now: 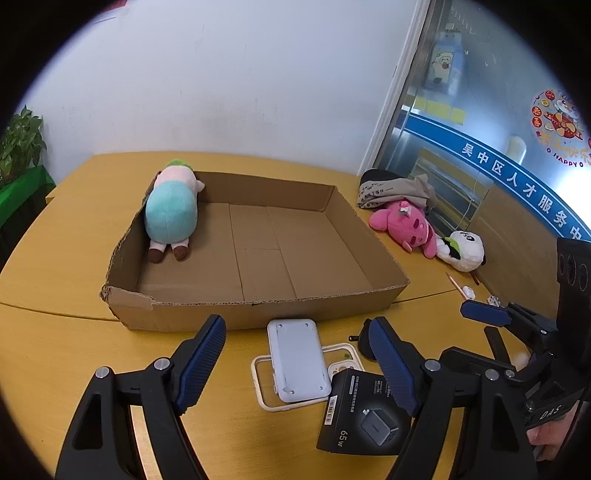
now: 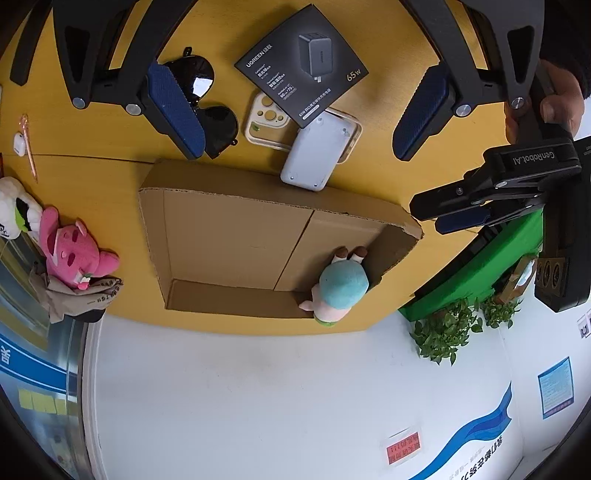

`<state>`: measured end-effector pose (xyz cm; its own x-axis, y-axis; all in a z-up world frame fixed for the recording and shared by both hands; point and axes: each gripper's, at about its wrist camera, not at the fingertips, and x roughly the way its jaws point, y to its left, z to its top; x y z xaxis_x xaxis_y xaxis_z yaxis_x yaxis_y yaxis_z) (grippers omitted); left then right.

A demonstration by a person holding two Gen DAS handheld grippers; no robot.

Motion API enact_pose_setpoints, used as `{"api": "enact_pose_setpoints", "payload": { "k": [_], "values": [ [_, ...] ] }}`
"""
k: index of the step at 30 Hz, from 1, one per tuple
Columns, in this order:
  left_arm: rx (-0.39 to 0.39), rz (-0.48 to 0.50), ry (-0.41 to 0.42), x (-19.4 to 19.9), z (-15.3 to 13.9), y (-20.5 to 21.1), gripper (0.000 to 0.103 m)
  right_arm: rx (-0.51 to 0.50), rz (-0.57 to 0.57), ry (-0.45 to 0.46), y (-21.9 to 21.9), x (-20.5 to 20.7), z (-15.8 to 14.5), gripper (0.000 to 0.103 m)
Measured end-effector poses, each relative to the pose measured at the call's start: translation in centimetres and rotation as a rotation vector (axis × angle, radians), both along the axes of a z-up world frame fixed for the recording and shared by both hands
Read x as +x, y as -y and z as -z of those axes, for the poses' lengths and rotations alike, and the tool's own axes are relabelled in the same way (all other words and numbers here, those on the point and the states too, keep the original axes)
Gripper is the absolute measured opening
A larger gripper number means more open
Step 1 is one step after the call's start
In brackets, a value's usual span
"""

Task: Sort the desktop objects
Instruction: 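Withdraw both tools and move them toward the black charger box, then close both tools on the black UGREEN charger box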

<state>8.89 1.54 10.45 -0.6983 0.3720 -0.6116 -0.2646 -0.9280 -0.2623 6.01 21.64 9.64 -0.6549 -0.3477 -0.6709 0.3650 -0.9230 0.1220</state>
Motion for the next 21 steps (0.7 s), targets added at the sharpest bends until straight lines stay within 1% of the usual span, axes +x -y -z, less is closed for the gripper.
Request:
{"api": "enact_pose_setpoints", "payload": {
  "k": [7, 15, 19, 21],
  "values": [
    [0.009, -0.001, 0.046, -1.3, 1.9, 0.5, 0.08, -0.008, 0.006, 0.057, -0.2, -2.3, 2.1, 0.103],
    [0.012, 0.008, 0.089, -2.2, 3.4, 0.6, 0.08, 0.009, -0.036, 0.078, 0.7, -3.2, 3.9, 0.103],
    [0.009, 0.045, 0.117, -2.1, 4.5, 0.1, 0.08, -0.002, -0.061, 0.11, 0.2, -2.7, 5.6, 0.103],
    [0.023, 0.093, 0.136, -1.9, 5.3, -0.5, 0.08, -0.014, -0.073, 0.148, -0.5, -2.3, 6.8, 0.103]
  ]
}}
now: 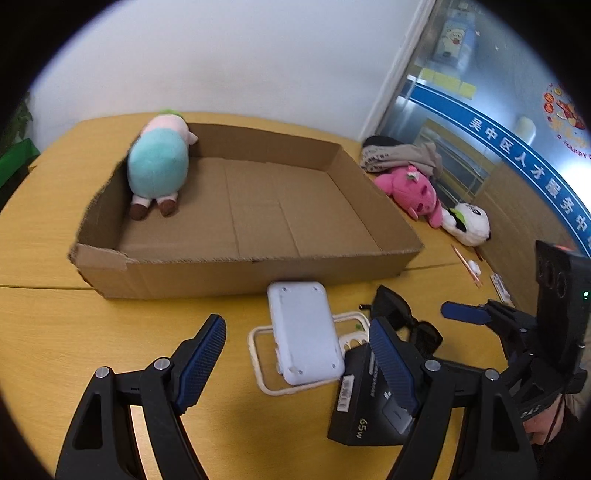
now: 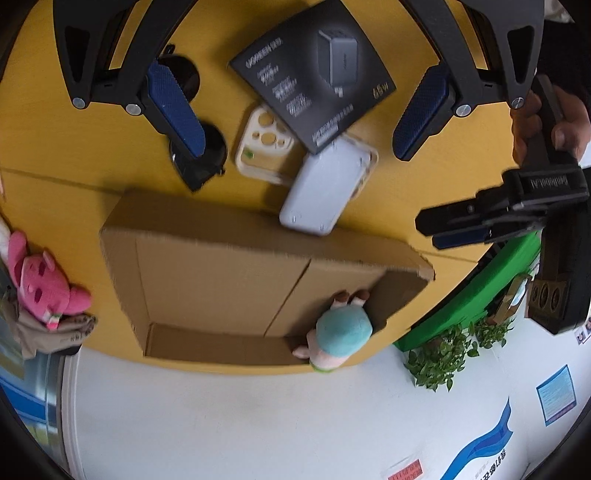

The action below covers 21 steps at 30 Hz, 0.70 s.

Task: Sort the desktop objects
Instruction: 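Close both tools on the black UGREEN charger box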

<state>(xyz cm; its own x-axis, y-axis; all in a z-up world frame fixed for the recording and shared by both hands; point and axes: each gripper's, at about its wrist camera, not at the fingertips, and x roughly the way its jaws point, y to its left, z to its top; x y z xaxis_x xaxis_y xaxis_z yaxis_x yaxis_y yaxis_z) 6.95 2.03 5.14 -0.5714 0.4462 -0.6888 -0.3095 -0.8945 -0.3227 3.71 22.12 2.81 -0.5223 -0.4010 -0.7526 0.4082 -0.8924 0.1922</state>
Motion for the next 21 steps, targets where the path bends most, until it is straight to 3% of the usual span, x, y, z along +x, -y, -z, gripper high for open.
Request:
{"api": "enact_pose_setpoints", "payload": {
  "k": [10, 16, 17, 18, 21],
  "values": [
    [0.14, 0.245, 0.172, 1.1, 5.4, -3.5, 0.08, -0.128, -0.065, 0.199, -2.6, 3.8, 6.9, 0.103],
    [0.183, 0.273, 0.29, 0.1, 8.9, -5.0, 0.078, -0.115, -0.074, 0.173, -0.9, 3.9, 7.7, 0.103],
    [0.221, 0.279, 0.307, 0.1, 9.4, -4.9, 0.075, -0.1, -0.07, 0.172, -0.6, 3.8, 7.9, 0.103],
    [0.254, 0.281, 0.313, 0.3, 9.7, -4.7, 0.071, -0.09, -0.07, 0.175, -0.4, 3.7, 8.2, 0.103],
    [0.252, 0.28, 0.295, 0.7, 9.8, -4.3, 0.071, -0.113, -0.071, 0.178, 0.1, 3.6, 8.6, 0.103]
  ]
}}
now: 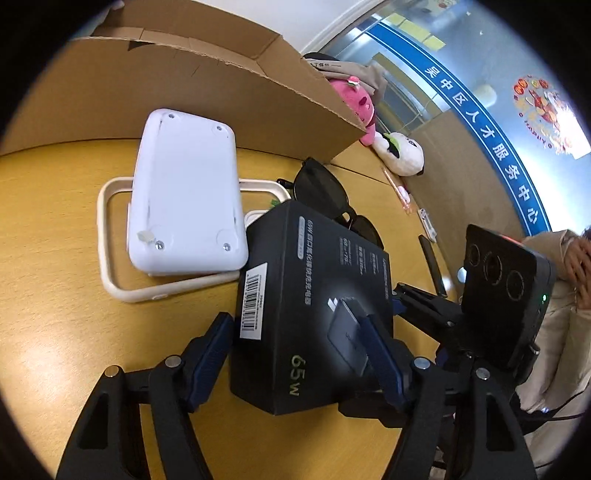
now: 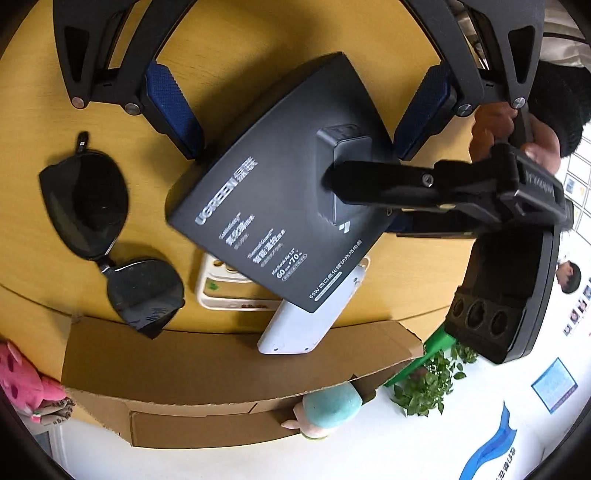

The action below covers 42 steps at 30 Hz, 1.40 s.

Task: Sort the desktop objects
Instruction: 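Close both tools on the black UGREEN charger box, then lift the charger box with both tools and carry it toward the cardboard box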

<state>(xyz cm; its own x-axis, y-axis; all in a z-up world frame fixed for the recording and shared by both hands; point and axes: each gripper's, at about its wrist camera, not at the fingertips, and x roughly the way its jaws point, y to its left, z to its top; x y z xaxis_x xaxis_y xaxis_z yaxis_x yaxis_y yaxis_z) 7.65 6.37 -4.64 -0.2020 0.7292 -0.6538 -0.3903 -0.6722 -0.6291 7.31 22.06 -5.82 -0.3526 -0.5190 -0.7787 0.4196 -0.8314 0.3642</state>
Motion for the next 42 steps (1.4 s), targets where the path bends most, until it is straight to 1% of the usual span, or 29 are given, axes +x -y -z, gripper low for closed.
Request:
{"api": "enact_pose_setpoints", "payload": {
  "k": [3, 7, 8, 9, 11, 14, 19, 24, 27, 36, 42],
  "values": [
    [0.004, -0.005, -0.003, 0.3, 0.0, 0.2, 0.07, -0.007, -0.001, -0.006, 0.5, 0.2, 0.1, 0.103],
    [0.003, -0.015, -0.013, 0.9, -0.2, 1.0, 0.07, 0.014, -0.026, 0.0, 1.3, 0.2, 0.0, 0.103],
    [0.008, -0.017, -0.014, 1.1, -0.3, 1.2, 0.07, 0.026, -0.034, -0.01, 1.6, 0.4, -0.2, 0.103],
    [0.017, -0.014, -0.009, 1.3, -0.5, 1.2, 0.067, 0.037, -0.042, -0.025, 2.0, 0.5, -0.4, 0.103],
    [0.023, -0.027, -0.012, 1.7, -1.1, 1.5, 0.065, 0.051, -0.026, -0.067, 2.3, 0.5, -1.1, 0.102],
    [-0.004, -0.051, -0.059, 2.3, -2.4, 2.3, 0.065, 0.072, -0.061, -0.121, 3.7, 0.9, -2.2, 0.102],
    [0.016, -0.094, -0.058, 2.5, -2.3, 3.5, 0.065, 0.079, -0.101, -0.133, 5.3, 0.6, -2.7, 0.102],
    [0.013, -0.112, -0.078, 2.6, -3.2, 4.2, 0.065, 0.077, -0.12, -0.148, 6.0, 1.0, -2.9, 0.102],
    [0.01, -0.117, -0.094, 2.6, -4.0, 4.8, 0.065, 0.072, -0.122, -0.16, 6.7, 0.5, -3.3, 0.102],
    [0.0, -0.136, -0.172, 1.5, -7.3, 5.4, 0.065, 0.046, -0.131, -0.237, 7.2, -0.5, -6.4, 0.102],
    [0.002, -0.142, -0.197, 0.7, -8.3, 5.7, 0.065, 0.038, -0.133, -0.268, 7.2, -1.7, -7.7, 0.102]
  ]
}}
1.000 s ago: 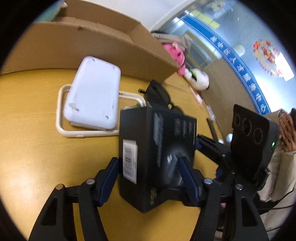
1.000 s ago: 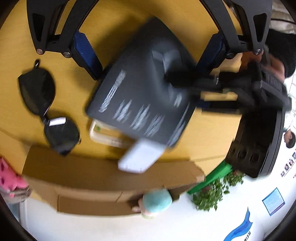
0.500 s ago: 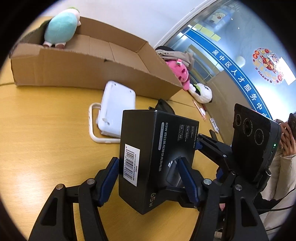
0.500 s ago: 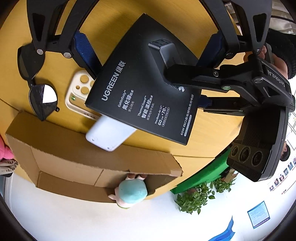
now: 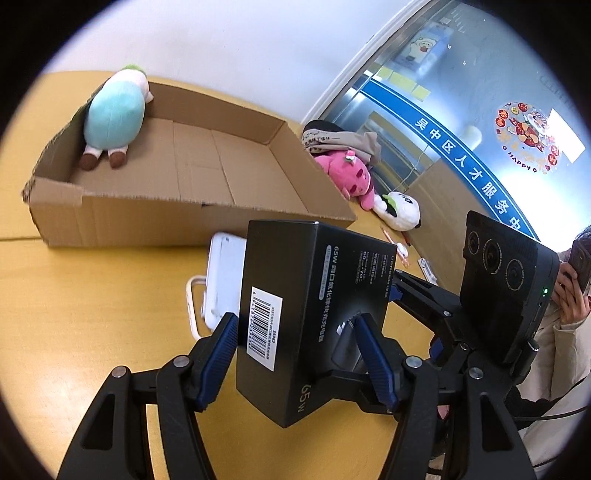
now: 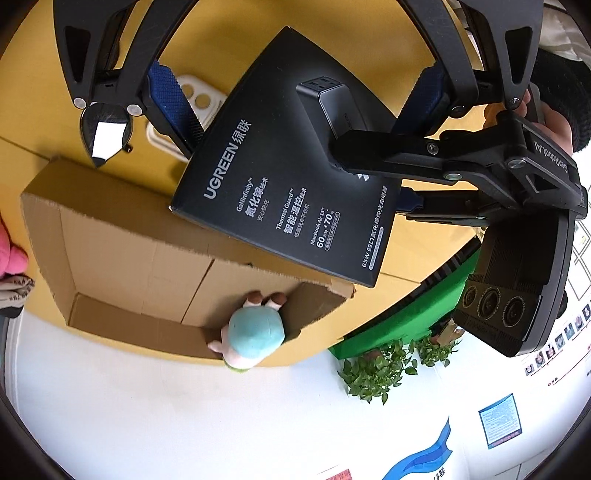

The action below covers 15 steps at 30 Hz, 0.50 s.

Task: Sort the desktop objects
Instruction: 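Lift the charger box with both tools and carry it toward the cardboard box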

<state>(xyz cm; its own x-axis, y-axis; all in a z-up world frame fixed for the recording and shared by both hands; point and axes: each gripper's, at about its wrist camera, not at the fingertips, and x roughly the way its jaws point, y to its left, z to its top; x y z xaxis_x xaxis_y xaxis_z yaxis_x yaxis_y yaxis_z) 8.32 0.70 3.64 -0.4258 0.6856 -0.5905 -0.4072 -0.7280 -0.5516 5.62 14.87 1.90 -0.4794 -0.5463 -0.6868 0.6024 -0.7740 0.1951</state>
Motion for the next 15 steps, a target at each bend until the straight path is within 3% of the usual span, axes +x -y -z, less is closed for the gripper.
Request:
{"api": "enact_pose_setpoints", "payload": {
  "k": [15],
  "values": [
    [-0.019, -0.004, -0.059, -2.2, -2.8, 0.2, 0.065, -0.012, -0.012, -0.059, -0.1, -2.4, -2.6, 0.102]
  ]
}}
